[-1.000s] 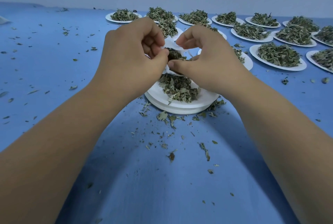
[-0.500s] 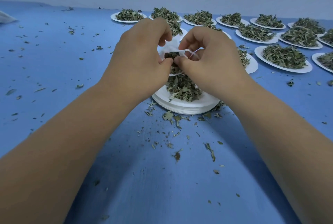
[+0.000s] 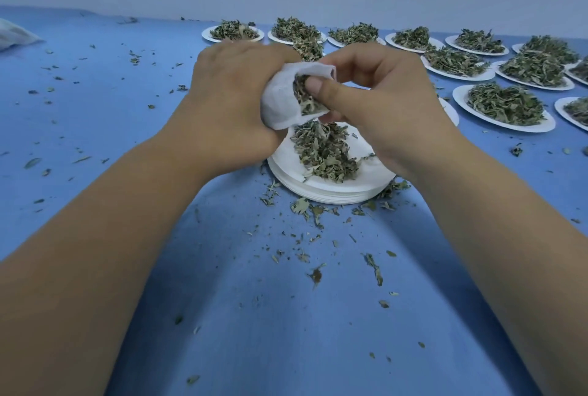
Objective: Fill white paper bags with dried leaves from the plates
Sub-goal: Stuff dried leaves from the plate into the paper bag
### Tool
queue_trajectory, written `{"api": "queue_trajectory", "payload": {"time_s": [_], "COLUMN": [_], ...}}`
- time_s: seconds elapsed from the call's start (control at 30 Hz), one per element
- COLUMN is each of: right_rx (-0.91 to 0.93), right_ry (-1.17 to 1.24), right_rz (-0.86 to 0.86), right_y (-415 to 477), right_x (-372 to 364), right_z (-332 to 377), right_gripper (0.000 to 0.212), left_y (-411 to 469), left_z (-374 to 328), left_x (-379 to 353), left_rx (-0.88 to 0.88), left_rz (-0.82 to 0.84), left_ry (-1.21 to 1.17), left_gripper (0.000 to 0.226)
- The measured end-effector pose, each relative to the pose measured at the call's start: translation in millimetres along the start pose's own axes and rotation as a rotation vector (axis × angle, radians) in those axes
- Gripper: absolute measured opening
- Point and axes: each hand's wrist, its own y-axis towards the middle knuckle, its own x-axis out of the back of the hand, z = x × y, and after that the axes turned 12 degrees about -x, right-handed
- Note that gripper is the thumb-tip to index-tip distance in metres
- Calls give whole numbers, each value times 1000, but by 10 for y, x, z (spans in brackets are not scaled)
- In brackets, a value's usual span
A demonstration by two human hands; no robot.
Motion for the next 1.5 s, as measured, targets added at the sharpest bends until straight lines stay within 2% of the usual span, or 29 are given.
{"api": "queue_trajectory", "payload": {"time_s": [0.03, 0.1, 0.17, 0.23, 0.3, 0.4, 0.47, 0.53, 0.67, 0.73, 0.87, 0.97, 1.03, 1.1, 1.17, 1.23, 1.3, 1.37, 1.5], "right_rx": [-11, -24, -2, 38, 26, -8, -41, -50, 49, 95, 25, 49, 85, 111, 139, 107, 53, 71, 146], "right_ry": [21, -20, -183, -386, -599, -906, -983, -1009, -1031, -997, -1042, -1034, -986, -912, -915, -994, -1038, -1047, -935], "right_rz": [15, -38, -164, -180, -36, 254, 360, 385, 273, 202, 315, 339, 277, 218, 196, 277, 374, 382, 301], "right_y": [13, 57, 79, 44, -18, -67, -65, -56, -35, -28, -14, 5, -8, -29, -50, -85, -125, -157, -165], "right_x": [3, 54, 137, 211, 236, 175, 92, 21, 0, 17, -18, -22, -6, 28, 60, 84, 74, 49, -12], "right_z": [-11, -40, -66, -96, -111, -134, -156, -170, -164, -170, -212, -225, -218, -208, -198, -184, -195, -222, -224], "right_gripper": [9, 9, 7, 14, 30, 62, 72, 76, 61, 59, 70, 47, 29, 21, 32, 53, 62, 55, 22], "left_y": [-8, -36, -54, -46, -22, -39, -30, -16, -23, -28, -4, 9, 14, 17, 9, 4, 3, 5, 10], "left_z": [14, 46, 114, 202, 273, 340, 356, 329, 274, 232, 120, 81, 103, 122, 106, 86, 79, 72, 81], "left_x": [-16, -37, -41, -32, 19, 92, 101, 87, -4, -55, -90, -105, -108, -110, -97, -90, -63, -22, 14], "left_rx": [48, 197, 365, 589, 786, 920, 932, 896, 735, 679, 607, 555, 543, 544, 566, 631, 703, 742, 773], "left_rz": [-30, -36, -51, -149, -300, -473, -521, -516, -263, -180, -98, -57, -62, -100, -143, -226, -321, -408, -486], "left_ry": [-29, -112, -88, -136, -332, -499, -500, -449, -200, -163, -193, -157, -148, -217, -291, -348, -457, -596, -727], "left_gripper": [38, 40, 41, 42, 46, 41, 44, 43, 41, 34, 23, 21, 23, 31, 36, 26, 21, 19, 26]}}
